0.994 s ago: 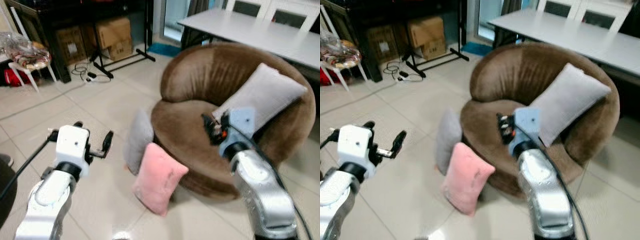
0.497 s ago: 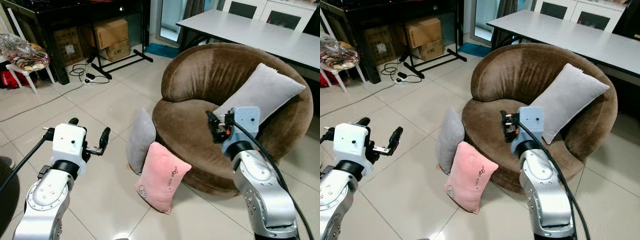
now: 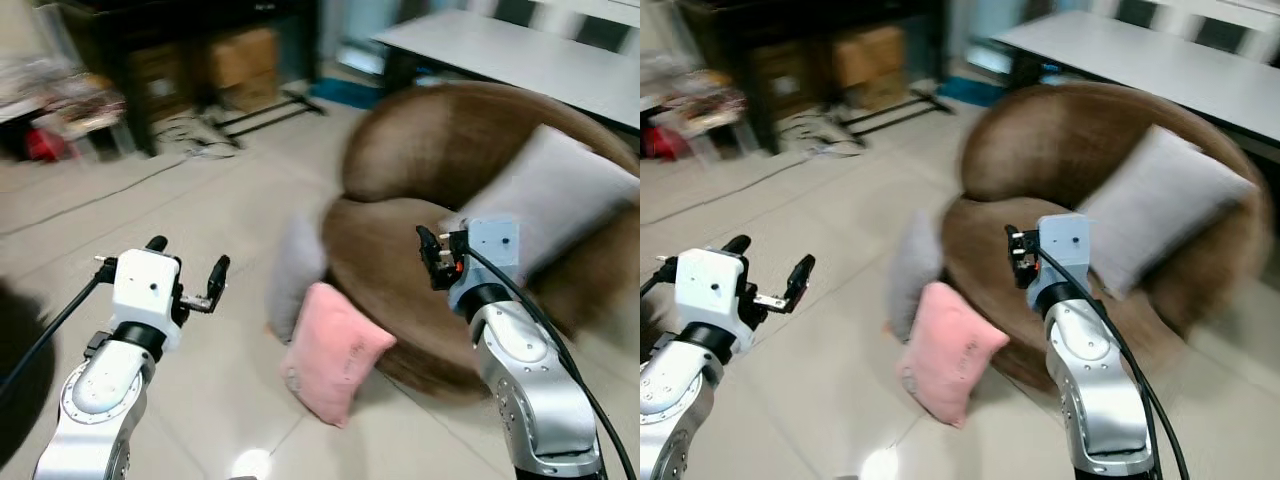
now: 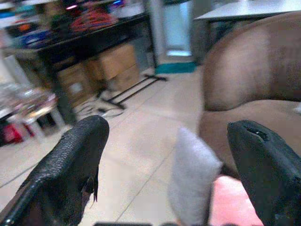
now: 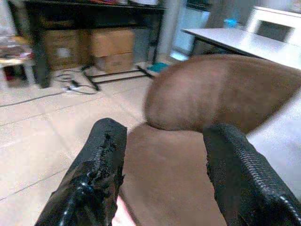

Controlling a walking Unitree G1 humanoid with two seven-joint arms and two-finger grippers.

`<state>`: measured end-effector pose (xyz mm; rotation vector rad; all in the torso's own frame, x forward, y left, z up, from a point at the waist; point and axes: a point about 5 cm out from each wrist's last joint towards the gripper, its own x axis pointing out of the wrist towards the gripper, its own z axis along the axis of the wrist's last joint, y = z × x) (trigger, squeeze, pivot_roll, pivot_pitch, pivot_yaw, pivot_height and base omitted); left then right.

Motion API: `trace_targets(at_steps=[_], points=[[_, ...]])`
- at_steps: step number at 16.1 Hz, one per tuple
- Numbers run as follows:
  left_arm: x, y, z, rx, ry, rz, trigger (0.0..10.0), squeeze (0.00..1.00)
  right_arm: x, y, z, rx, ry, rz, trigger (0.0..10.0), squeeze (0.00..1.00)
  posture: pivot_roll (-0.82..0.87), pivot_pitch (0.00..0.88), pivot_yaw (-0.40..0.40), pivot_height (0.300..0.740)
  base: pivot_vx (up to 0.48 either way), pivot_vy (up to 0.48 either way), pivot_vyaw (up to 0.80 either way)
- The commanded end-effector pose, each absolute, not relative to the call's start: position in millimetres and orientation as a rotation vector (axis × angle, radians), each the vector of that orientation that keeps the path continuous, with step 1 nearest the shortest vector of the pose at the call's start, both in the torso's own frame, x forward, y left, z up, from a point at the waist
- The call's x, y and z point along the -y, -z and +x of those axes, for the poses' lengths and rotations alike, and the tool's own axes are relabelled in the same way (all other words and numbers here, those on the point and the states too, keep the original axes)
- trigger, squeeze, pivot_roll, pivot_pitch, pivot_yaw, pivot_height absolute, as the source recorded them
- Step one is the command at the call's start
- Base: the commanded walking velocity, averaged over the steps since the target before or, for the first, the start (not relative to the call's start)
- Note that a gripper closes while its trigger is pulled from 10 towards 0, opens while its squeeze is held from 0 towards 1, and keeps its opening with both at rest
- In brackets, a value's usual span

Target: Move the pillow to the sofa from floor

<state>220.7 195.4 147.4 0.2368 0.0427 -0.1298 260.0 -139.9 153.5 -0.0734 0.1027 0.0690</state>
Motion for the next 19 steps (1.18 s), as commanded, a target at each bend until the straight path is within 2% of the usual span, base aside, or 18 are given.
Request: trace_targets(at_steps=[1, 19], points=[[-197.5, -145.6, 220.1, -0.049, 0.127, 0.248, 10.0, 0.00, 136.7, -155.1, 261.7, -0.099, -0.082, -0.037, 10.0, 0.00, 0.00, 0.000, -0.029, 0.740, 0.285, 0.000, 0.00], [-199.9, -145.7, 221.5, -0.050, 0.137, 0.257, 10.0, 0.00, 137.9, -156.3, 263.2, -0.072, -0.038, -0.023, 10.0, 0.00, 0.01, 0.000, -0.023, 0.740, 0.287, 0.000, 0.00]])
